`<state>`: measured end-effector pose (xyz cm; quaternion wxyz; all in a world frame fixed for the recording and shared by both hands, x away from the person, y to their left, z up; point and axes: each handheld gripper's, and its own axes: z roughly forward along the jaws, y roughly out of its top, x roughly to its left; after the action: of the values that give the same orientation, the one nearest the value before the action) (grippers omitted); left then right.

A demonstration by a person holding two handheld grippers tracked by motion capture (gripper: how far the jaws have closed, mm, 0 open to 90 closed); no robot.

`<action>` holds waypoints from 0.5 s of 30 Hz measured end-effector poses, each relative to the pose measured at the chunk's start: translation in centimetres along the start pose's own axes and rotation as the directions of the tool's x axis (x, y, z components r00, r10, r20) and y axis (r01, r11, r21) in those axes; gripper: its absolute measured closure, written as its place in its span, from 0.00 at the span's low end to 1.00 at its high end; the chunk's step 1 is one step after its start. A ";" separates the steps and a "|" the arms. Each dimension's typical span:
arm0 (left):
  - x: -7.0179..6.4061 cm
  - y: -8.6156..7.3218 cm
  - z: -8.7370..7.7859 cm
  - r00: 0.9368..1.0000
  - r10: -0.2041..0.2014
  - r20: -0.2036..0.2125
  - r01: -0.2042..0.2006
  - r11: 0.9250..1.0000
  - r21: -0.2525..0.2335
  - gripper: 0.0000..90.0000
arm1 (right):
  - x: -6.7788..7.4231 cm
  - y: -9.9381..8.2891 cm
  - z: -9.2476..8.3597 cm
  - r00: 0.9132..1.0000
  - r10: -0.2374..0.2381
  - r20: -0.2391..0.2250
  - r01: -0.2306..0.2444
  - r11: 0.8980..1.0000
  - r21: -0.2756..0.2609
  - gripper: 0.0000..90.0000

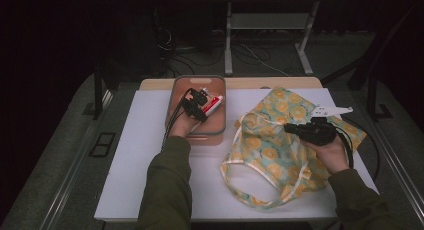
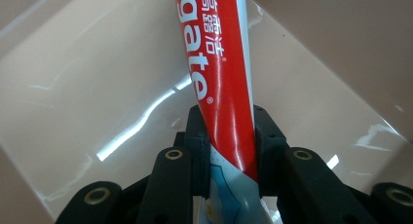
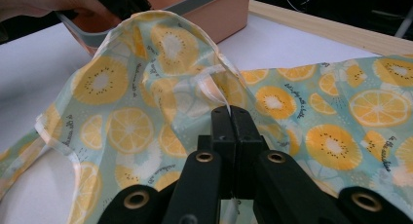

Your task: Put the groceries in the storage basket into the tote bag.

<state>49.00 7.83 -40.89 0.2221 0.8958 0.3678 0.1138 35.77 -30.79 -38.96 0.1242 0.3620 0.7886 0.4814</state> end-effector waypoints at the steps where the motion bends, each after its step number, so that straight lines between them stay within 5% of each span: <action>1: 0.1 0.1 -0.3 1.000 -0.004 0.007 0.004 1.000 -0.019 0.81 | 0.0 0.0 0.0 1.000 -0.001 0.000 0.001 1.000 -0.001 1.00; 10: 0.4 0.6 -3.7 0.999 0.006 0.033 -0.002 0.992 -0.123 0.81 | -0.1 0.0 0.0 1.000 -0.004 -0.001 0.004 1.000 0.000 1.00; 15: -0.4 0.5 -6.3 0.996 0.026 0.081 -0.013 0.986 -0.165 0.81 | -0.1 0.0 0.0 1.000 -0.006 0.001 0.006 1.000 -0.001 1.00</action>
<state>46.71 9.15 -35.15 0.3093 0.8819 0.3389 0.1086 35.85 -30.90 -38.98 0.1261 0.3597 0.7895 0.4812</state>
